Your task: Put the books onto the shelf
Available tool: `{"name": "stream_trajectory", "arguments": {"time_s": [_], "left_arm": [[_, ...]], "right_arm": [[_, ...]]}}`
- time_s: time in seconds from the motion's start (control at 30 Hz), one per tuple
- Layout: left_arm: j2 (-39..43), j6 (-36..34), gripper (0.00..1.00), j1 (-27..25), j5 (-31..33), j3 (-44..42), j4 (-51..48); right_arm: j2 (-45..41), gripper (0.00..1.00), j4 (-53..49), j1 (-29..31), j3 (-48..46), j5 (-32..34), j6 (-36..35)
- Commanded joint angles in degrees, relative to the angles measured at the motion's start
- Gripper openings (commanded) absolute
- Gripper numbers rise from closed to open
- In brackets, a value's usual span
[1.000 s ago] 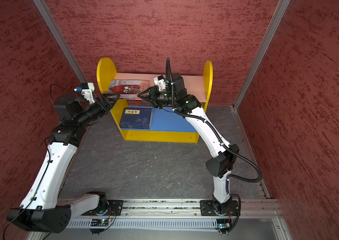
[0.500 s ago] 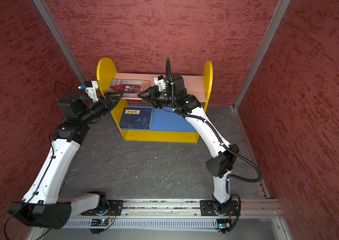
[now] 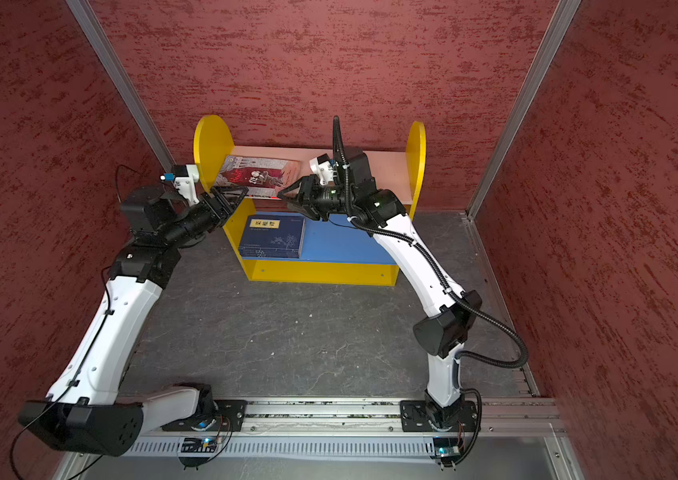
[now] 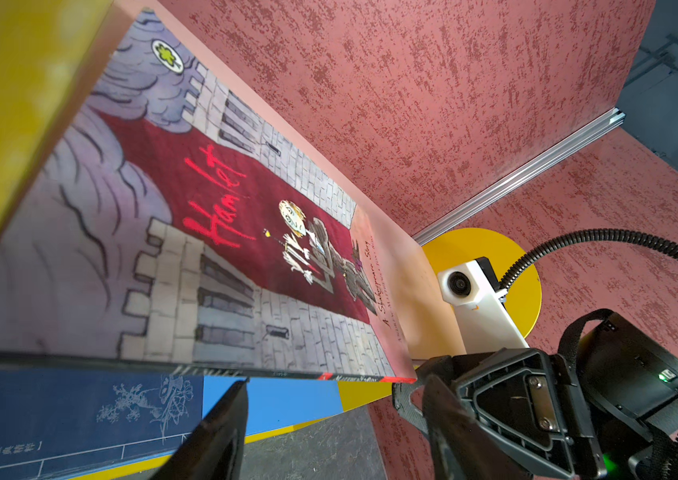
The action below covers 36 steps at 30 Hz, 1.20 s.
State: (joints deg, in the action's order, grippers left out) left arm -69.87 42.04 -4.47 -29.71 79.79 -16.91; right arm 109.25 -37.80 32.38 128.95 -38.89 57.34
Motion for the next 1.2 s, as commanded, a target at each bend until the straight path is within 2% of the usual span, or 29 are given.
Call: {"name": "stream_trajectory", "arguments": {"time_s": [0.0,0.2,0.33,0.43,0.63,0.7,0.87,1.03,1.17], "left_arm": [[1.2,1.1,0.67,-0.1,-0.9,-0.7,-0.2],[2.1,2.5,0.66,-0.2,-1.8,-0.7,-1.0],[3.4,10.0,0.67,-0.1,-4.5,-1.7,-1.5],[4.7,12.9,0.67,0.3,-5.9,-1.1,-1.9],[4.9,9.3,0.67,0.9,-5.8,3.6,-4.1],[4.9,9.0,0.67,1.0,-5.4,3.5,-3.6],[4.7,8.4,0.68,0.9,-5.1,2.7,-3.3],[4.6,8.4,0.68,0.9,-5.1,2.6,-2.6],[4.3,8.8,0.69,0.9,-5.4,2.8,-2.0]], "right_arm": [[-1.7,0.49,-5.6,-1.0,0.0,2.8,-1.7],[-1.8,0.49,-9.0,-1.0,3.9,4.8,-4.3],[-3.1,0.49,-8.4,-1.0,4.3,5.9,-6.4],[-4.3,0.49,-6.5,-1.0,3.6,6.4,-7.0],[-2.3,0.49,-6.9,-1.1,6.2,8.0,-8.0],[-0.3,0.49,-9.1,-1.0,9.8,9.4,-9.1],[1.3,0.49,-6.3,-1.1,10.8,9.1,-7.9],[5.0,0.49,-9.6,-1.1,16.2,9.3,-7.9],[6.1,0.49,-9.1,-1.1,16.8,8.9,-7.2]]}}
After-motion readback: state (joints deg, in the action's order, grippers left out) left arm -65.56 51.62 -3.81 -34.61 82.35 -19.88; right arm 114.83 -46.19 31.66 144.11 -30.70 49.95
